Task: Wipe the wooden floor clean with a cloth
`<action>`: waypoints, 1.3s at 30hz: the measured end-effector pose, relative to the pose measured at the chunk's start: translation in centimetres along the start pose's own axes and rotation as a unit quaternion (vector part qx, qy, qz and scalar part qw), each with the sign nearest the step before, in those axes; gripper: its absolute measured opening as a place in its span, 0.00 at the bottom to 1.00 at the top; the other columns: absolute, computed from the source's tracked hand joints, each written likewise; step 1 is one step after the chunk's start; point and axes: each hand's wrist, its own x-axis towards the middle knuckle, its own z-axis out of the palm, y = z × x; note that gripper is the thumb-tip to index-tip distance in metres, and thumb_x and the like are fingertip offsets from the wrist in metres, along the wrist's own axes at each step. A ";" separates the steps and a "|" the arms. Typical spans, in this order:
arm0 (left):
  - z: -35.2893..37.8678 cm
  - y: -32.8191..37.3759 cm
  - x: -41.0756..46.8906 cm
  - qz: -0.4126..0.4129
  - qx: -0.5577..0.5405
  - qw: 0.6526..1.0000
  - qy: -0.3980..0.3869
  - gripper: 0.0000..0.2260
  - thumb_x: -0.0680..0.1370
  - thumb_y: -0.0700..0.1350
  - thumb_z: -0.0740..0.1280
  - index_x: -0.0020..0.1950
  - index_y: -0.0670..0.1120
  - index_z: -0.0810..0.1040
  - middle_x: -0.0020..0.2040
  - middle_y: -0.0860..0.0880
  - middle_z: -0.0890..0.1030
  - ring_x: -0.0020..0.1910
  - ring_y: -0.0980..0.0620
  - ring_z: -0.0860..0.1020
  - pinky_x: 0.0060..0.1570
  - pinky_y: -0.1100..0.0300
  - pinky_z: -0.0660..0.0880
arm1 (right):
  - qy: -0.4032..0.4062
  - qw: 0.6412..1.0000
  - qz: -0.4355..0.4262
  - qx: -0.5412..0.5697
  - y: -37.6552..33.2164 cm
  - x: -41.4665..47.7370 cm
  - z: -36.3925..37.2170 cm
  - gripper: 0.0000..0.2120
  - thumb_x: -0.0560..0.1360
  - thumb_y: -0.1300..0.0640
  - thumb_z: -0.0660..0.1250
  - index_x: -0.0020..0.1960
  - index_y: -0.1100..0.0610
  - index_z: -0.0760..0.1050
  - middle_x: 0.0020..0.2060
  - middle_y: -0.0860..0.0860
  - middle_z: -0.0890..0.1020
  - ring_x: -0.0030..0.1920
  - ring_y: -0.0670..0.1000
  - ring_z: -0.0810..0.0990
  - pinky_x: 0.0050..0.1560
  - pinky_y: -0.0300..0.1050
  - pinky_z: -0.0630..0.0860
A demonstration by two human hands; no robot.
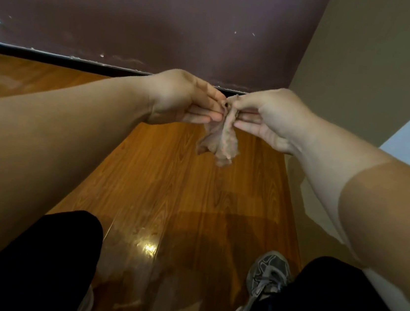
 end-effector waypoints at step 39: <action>-3.6 -20.5 5.0 -0.232 0.059 0.954 0.179 0.23 0.77 0.50 0.66 0.71 0.54 0.64 0.50 0.46 0.76 0.44 0.46 0.80 0.33 0.56 0.81 | 0.104 0.949 0.296 -0.040 22.9 10.1 5.5 0.17 0.80 0.52 0.60 0.67 0.53 0.73 0.60 0.54 0.78 0.56 0.57 0.78 0.60 0.54 0.75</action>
